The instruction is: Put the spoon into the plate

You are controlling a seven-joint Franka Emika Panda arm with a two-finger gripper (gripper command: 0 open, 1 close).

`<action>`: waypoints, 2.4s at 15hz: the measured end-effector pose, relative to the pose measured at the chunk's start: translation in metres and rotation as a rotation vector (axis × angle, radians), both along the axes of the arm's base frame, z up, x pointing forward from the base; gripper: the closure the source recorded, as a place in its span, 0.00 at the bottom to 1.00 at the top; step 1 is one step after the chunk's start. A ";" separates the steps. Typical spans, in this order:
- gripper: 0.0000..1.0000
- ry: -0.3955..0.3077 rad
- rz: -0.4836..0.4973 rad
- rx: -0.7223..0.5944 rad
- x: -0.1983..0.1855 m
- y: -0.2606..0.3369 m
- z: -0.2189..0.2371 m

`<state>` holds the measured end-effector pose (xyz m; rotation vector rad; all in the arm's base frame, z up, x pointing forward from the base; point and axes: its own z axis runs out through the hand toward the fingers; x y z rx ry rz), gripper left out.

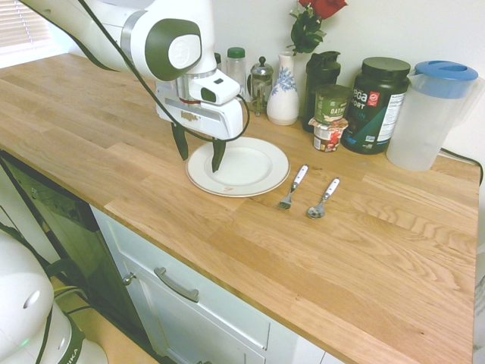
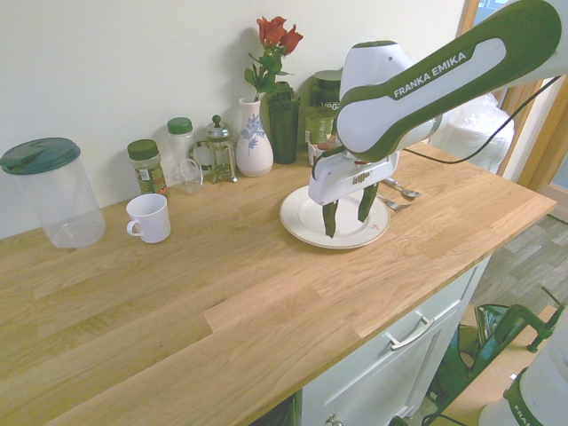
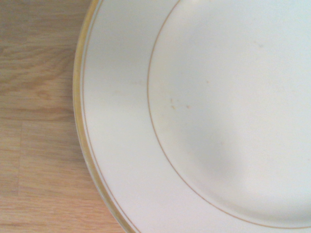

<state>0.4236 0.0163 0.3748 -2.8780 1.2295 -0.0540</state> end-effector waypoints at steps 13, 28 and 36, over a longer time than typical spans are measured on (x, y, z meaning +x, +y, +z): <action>0.00 -0.033 -0.047 -0.041 0.050 -0.197 0.049; 1.00 -0.022 0.001 -0.018 0.109 -0.270 -0.026; 1.00 -0.031 0.000 -0.021 0.112 -0.269 -0.034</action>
